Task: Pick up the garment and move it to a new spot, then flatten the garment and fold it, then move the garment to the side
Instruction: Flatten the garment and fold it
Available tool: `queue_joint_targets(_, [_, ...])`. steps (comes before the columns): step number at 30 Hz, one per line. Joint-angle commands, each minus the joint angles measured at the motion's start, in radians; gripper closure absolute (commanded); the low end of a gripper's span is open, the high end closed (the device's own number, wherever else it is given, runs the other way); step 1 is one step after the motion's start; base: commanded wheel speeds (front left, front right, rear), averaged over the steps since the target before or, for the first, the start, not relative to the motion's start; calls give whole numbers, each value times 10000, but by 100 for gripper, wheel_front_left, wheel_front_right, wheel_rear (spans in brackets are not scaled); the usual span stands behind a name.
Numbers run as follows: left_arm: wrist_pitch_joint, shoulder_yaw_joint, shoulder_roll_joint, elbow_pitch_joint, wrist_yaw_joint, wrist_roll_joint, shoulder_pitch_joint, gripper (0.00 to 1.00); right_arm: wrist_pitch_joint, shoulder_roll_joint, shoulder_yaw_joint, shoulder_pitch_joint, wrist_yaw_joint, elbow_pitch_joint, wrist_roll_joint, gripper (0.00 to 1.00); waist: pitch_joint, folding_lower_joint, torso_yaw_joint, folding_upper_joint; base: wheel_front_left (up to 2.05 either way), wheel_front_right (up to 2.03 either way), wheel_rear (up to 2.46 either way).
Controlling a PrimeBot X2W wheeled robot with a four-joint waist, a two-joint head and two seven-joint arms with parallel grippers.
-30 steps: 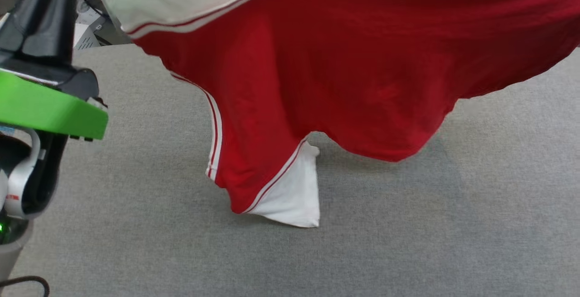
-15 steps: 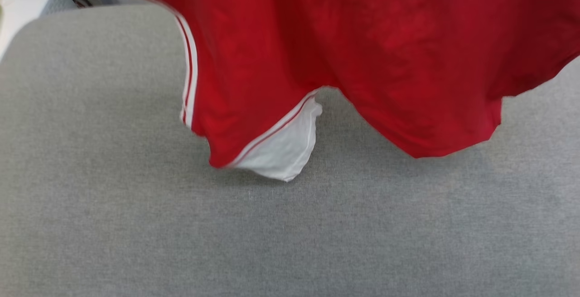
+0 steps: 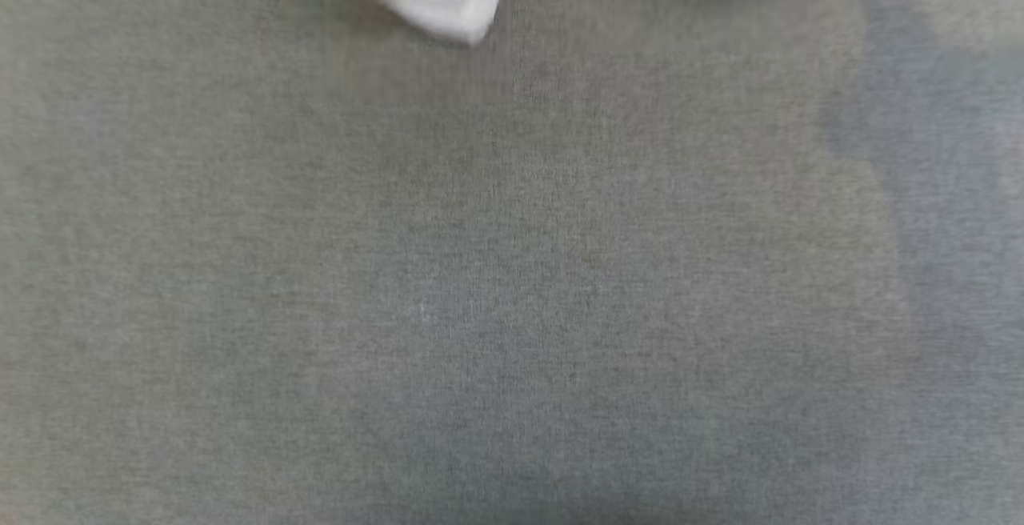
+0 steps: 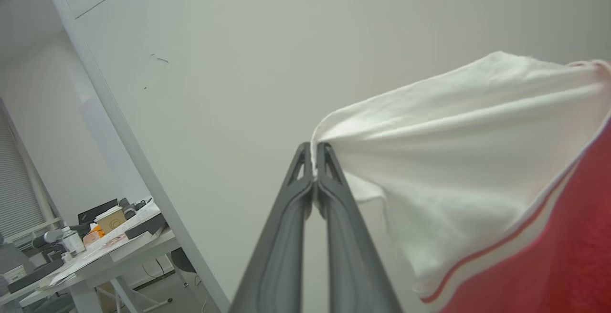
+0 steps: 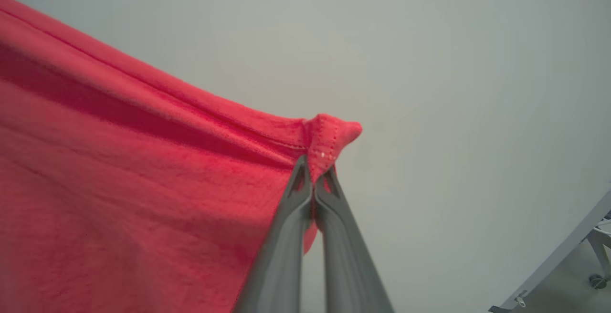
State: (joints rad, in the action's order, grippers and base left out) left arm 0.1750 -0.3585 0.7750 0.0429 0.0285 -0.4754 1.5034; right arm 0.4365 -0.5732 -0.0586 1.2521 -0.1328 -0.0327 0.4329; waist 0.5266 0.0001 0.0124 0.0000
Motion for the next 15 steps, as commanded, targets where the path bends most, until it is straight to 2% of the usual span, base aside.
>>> queue_joint_targets(1, [-251,6,-159,585,52,255,766,100,-193,3,-21,561,21,-488,-283,100,1385,-1,65,0,0,0,0])
queue_joint_targets(5, [-1059,-282,-931,2519,141,797,2482,100,-773,305,-204,1942,21,-1865,-891,100,1836,-1,122,0,0,0,0])
queue_joint_targets(9, [-1945,-385,-1381,4258,112,1295,4093,100,-1442,838,-111,3123,21,-3069,-1650,100,2294,-1,42,0,0,0,0])
queue_joint_targets(15, [-3323,-714,-1964,6376,338,1654,5275,100,-2571,1471,83,4095,21,-4722,-2551,100,2685,-1,144,0,0,0,0])
